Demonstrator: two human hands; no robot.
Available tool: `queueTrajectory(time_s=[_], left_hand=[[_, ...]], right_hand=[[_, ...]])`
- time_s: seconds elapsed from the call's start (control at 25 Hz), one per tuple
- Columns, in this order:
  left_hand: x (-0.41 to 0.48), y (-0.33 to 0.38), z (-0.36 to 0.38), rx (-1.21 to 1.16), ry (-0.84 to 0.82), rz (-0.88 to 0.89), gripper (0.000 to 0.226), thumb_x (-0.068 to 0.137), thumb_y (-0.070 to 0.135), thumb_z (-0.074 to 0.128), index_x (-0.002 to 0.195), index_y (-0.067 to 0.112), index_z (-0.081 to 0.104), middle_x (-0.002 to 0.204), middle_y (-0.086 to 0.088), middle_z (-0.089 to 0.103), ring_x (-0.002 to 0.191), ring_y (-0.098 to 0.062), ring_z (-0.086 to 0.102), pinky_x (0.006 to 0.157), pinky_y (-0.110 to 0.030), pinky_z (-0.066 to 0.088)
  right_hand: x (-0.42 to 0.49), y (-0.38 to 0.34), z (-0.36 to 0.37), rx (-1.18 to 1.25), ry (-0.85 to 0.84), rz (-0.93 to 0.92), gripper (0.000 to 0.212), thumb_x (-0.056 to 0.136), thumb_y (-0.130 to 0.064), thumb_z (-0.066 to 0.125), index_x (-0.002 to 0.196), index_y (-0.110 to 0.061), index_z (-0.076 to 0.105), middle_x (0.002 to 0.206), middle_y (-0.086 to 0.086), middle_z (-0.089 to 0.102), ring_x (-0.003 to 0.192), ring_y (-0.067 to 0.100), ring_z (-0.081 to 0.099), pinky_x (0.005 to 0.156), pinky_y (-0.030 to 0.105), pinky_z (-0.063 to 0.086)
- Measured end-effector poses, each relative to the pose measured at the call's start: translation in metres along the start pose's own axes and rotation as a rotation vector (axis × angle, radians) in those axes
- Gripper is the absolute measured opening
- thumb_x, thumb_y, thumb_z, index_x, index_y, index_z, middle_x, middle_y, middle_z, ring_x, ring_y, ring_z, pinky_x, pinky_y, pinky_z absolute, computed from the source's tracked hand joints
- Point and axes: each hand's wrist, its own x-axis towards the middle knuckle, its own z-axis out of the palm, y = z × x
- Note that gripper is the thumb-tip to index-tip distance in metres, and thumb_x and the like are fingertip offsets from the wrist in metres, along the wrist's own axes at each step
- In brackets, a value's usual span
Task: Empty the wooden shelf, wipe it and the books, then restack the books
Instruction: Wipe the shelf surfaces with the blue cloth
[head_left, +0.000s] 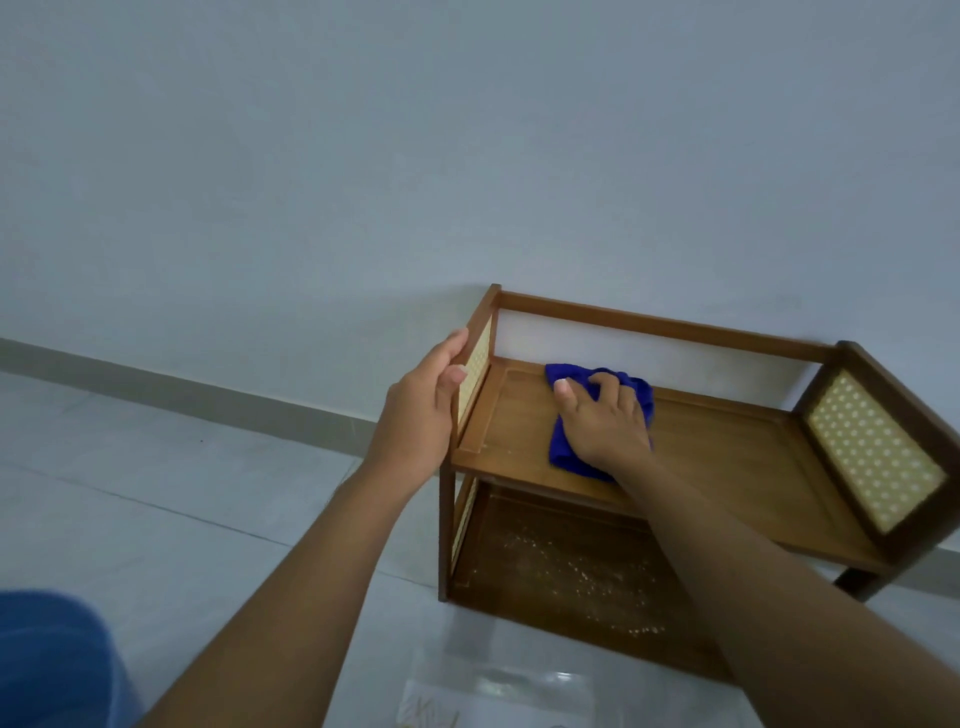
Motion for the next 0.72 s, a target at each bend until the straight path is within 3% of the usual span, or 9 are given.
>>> queueTrajectory(time_s=[0.28, 0.48, 0.72], left_hand=[[-0.001, -0.002, 0.001, -0.053, 0.01, 0.017, 0.041, 0.104, 0.027, 0.032, 0.145, 0.028, 0.037, 0.147, 0.001, 0.044, 0.135, -0.017, 0.04, 0.106, -0.039, 0.043], [-0.001, -0.001, 0.002, -0.051, 0.024, 0.012, 0.041, 0.103, 0.027, 0.031, 0.144, 0.027, 0.037, 0.147, 0.002, 0.043, 0.135, -0.016, 0.039, 0.108, -0.037, 0.041], [-0.001, -0.002, 0.004, -0.065, 0.022, 0.015, 0.041, 0.103, 0.028, 0.03, 0.144, 0.026, 0.037, 0.148, -0.001, 0.042, 0.136, -0.02, 0.039, 0.106, -0.041, 0.044]], right_hand=[[0.007, -0.05, -0.006, 0.255, -0.113, -0.007, 0.055, 0.1, -0.052, 0.016, 0.143, -0.02, 0.031, 0.154, 0.007, 0.019, 0.143, 0.033, 0.008, 0.117, 0.046, 0.009], [0.016, -0.055, -0.003, 0.252, -0.108, -0.007, 0.053, 0.103, -0.045, 0.017, 0.146, -0.016, 0.026, 0.152, 0.013, 0.023, 0.141, 0.036, 0.012, 0.114, 0.047, 0.012], [0.012, -0.046, 0.005, 0.325, -0.104, -0.005, 0.068, 0.095, -0.061, 0.007, 0.135, -0.026, 0.051, 0.148, 0.008, 0.034, 0.139, 0.033, 0.019, 0.11, 0.05, 0.017]])
